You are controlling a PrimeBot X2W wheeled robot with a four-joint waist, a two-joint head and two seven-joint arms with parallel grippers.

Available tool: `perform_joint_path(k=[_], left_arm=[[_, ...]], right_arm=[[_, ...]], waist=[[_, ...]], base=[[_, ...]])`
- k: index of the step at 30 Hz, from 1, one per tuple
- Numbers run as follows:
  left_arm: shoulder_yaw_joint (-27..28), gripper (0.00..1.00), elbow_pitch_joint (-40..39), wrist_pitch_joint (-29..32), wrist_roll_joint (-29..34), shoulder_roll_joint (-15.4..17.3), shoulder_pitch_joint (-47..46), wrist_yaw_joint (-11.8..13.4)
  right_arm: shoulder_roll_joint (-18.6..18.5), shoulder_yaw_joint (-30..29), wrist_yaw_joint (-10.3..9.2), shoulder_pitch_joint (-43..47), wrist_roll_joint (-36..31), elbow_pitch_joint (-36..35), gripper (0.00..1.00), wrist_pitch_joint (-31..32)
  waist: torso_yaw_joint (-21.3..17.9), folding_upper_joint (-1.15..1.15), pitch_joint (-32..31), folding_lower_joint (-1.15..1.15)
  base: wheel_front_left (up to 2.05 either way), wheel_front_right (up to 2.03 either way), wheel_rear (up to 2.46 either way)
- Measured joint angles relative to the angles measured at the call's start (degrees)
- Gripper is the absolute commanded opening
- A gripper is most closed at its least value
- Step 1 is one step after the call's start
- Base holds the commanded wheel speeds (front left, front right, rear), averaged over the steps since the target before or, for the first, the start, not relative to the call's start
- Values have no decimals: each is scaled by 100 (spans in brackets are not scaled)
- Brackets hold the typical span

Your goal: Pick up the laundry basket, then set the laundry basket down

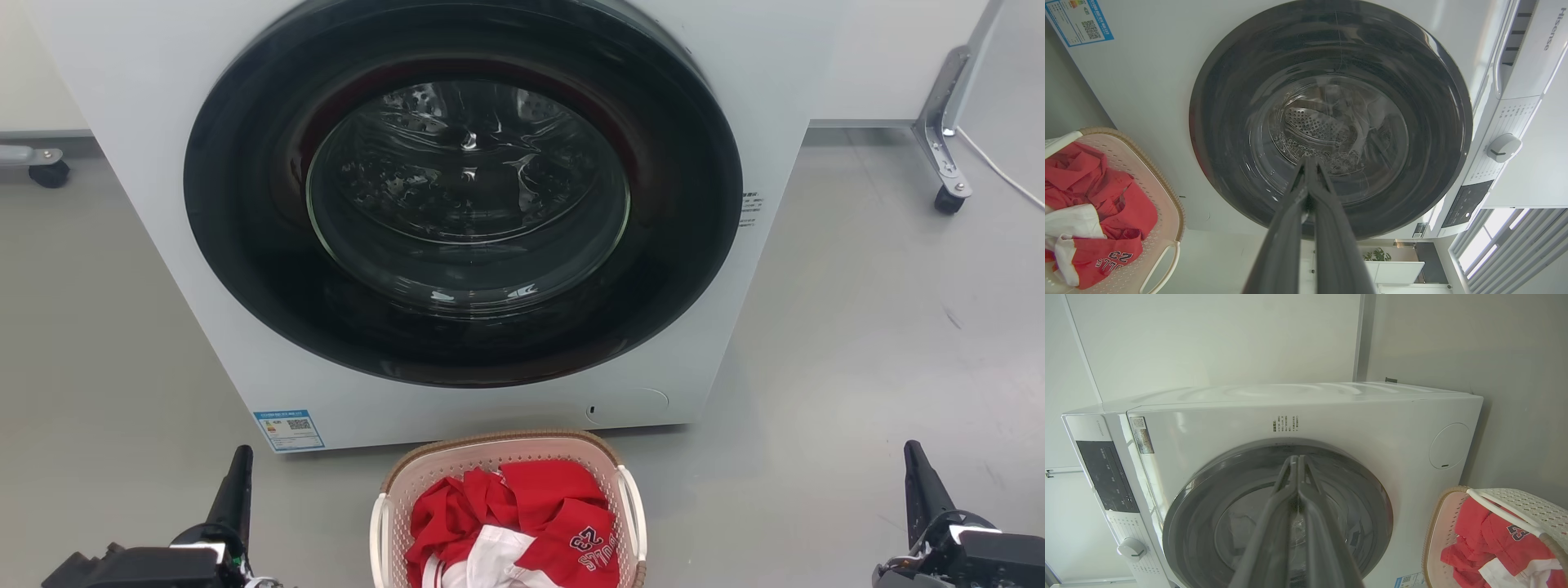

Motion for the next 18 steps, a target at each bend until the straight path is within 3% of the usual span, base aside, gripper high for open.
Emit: perform_joint_path(k=[18], left_arm=[[0,0,0,0,0,0,0,0]], right_arm=[[0,0,1,0,0,-1,0,0]], waist=[[0,0,1,0]], base=[[0,0,0]])
